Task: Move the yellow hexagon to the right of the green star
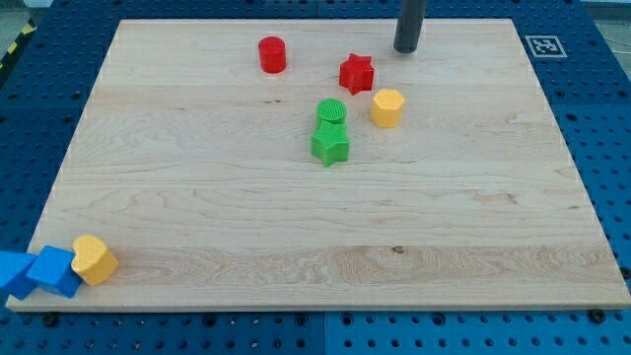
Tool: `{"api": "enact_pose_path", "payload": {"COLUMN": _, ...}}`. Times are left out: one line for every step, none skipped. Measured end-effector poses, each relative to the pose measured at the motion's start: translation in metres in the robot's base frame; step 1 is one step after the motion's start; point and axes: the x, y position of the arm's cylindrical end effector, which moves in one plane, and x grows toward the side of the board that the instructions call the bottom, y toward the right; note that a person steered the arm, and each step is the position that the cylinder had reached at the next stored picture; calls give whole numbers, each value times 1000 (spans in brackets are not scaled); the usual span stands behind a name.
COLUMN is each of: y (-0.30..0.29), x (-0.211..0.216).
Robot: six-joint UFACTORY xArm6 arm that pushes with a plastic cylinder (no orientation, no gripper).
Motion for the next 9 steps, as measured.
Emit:
{"api": "enact_pose_path", "payload": {"y": 0, "x": 19}}
{"api": "enact_pose_path", "payload": {"y": 0, "x": 40}}
{"api": "enact_pose_path", "payload": {"y": 0, "x": 59}}
{"api": "enact_pose_path", "payload": {"y": -3, "x": 65}}
{"api": "enact_pose_path", "payload": {"y": -16, "x": 65}}
{"api": "enact_pose_path", "payload": {"y": -28, "x": 65}}
{"api": "enact_pose_path", "payload": {"y": -30, "x": 77}}
{"api": "enact_pose_path", "payload": {"y": -29, "x": 107}}
{"api": "enact_pose_path", "payload": {"y": -29, "x": 129}}
